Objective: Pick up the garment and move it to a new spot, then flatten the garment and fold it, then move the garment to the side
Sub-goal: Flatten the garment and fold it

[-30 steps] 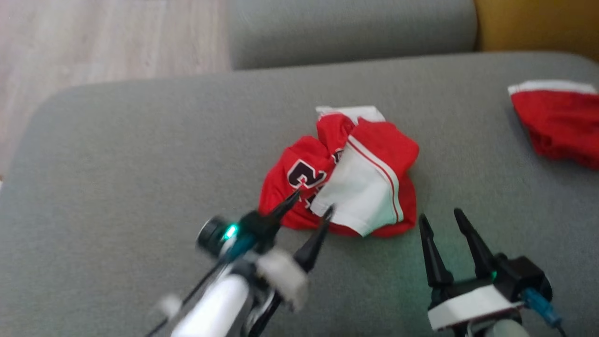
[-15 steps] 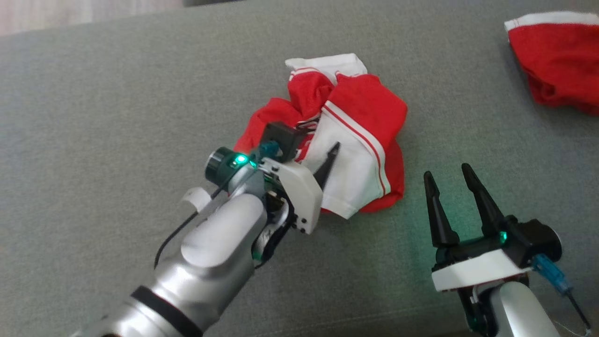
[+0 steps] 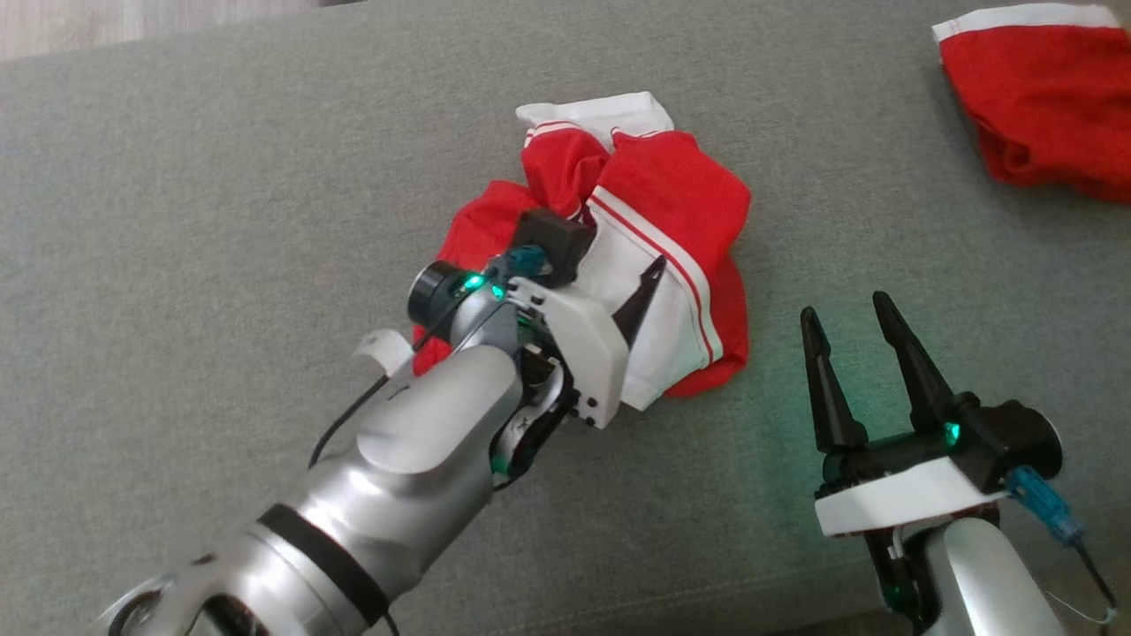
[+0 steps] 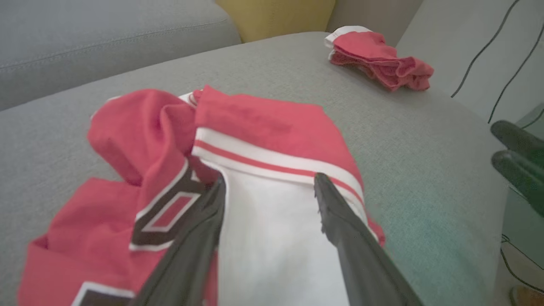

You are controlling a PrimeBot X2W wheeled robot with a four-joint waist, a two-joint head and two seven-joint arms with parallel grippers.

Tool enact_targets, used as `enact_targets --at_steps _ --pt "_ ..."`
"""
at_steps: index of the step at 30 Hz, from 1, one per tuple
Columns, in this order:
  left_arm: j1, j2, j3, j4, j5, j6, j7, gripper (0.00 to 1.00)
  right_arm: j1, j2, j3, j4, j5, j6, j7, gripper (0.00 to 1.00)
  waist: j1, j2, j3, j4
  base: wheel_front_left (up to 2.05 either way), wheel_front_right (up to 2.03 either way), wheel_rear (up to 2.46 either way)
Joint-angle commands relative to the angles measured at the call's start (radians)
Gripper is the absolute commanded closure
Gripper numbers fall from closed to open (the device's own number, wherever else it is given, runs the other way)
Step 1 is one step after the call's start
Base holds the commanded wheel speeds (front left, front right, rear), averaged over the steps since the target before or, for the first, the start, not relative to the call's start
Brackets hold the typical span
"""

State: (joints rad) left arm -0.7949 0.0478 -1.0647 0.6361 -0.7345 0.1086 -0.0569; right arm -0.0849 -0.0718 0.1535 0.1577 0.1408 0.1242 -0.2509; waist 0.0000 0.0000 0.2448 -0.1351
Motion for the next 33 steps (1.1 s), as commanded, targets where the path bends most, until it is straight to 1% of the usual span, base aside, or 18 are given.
enact_targets --at_steps 1,5,6,7,8,9,11,15,16,17,20,21,26,29,33 --pt "-0.059 0.002 0.013 -0.036 -0.003 0.014 -0.019 0.0 -0.024 -0.001 0.018 -0.028 -0.002 0.007 -0.011 0.0 0.0 0.0 -0.002 -0.005 0.0 0.0 0.0" --pt "-0.076 0.002 -0.029 -0.052 -0.007 0.037 -0.023 0.0 -0.027 0.005 0.019 -0.028 0.001 0.007 -0.011 0.0 0.0 0.0 -0.004 -0.017 0.0 0.0 0.0" --pt "-0.078 0.002 -0.038 -0.049 -0.01 0.04 -0.016 0.06 -0.027 0.006 0.021 -0.027 0.002 0.007 -0.011 0.0 0.0 0.0 -0.005 -0.02 0.0 0.0 0.0" --pt "-0.077 0.002 -0.043 -0.04 -0.018 0.041 -0.007 0.32 -0.028 0.007 0.023 -0.027 0.002 0.007 -0.011 0.0 0.0 0.0 -0.006 -0.025 0.0 0.0 0.0" --pt "-0.076 0.002 -0.048 -0.023 -0.027 0.039 0.009 0.8 -0.029 0.009 0.024 -0.026 0.004 0.007 -0.011 0.0 0.0 0.0 -0.006 -0.03 0.0 0.0 0.0" --pt "-0.08 0.002 -0.049 -0.006 -0.03 0.038 0.012 1.0 -0.031 0.01 0.025 -0.027 0.005 0.007 -0.011 0.0 0.0 0.0 -0.008 -0.036 0.0 0.0 0.0" --pt "-0.084 0.002 -0.041 0.017 -0.042 0.031 0.001 1.0 -0.033 0.013 0.025 -0.029 0.007 0.007 -0.011 0.0 0.0 0.0 -0.011 -0.045 0.0 0.0 0.0" --pt "-0.099 0.002 -0.009 0.035 -0.086 -0.004 -0.042 1.0 -0.034 0.016 0.024 -0.025 0.009 0.007 -0.011 0.0 0.0 0.0 -0.029 -0.062 0.0 0.0 0.0" --pt "-0.099 0.002 -0.009 0.035 -0.086 -0.004 -0.042 1.0 -0.034 0.016 0.024 -0.025 0.009 0.007 -0.011 0.0 0.0 0.0 -0.029 -0.062 0.0 0.0 0.0" --pt "-0.109 0.002 0.003 0.035 -0.098 -0.014 -0.06 1.0 -0.034 0.017 0.024 -0.025 0.01 0.007 -0.011 0.0 0.0 0.0 -0.035 -0.068 0.0 0.0 0.0" --pt "-0.157 0.002 0.041 0.018 -0.146 -0.064 -0.099 1.0 -0.036 0.019 0.03 -0.027 0.015 0.007 -0.011 0.0 0.0 0.0 -0.052 -0.087 0.0 0.0 0.0" --pt "-0.177 0.002 0.06 0.006 -0.175 -0.088 -0.106 1.0 -0.037 0.02 0.032 -0.029 0.017 0.007 -0.011 0.0 0.0 0.0 -0.054 -0.093 0.0 0.0 0.0" --pt "-0.339 0.002 0.161 0.013 -0.258 -0.141 -0.123 1.0 -0.045 0.021 0.057 -0.035 0.053 0.007 -0.011 0.0 0.0 0.0 -0.062 -0.148 0.0 0.0 0.0" --pt "-0.454 0.005 0.231 0.035 -0.289 -0.152 -0.14 1.0 -0.039 0.021 0.051 -0.039 0.122 0.007 -0.011 0.0 0.0 0.0 -0.065 -0.172 0.0 0.0 0.0" --pt "-0.607 0.03 0.302 0.083 -0.266 -0.138 -0.178 1.0 -0.034 0.021 0.065 -0.044 0.142 0.007 -0.011 0.0 0.0 0.0 -0.073 -0.196 0.0 0.0 0.0"
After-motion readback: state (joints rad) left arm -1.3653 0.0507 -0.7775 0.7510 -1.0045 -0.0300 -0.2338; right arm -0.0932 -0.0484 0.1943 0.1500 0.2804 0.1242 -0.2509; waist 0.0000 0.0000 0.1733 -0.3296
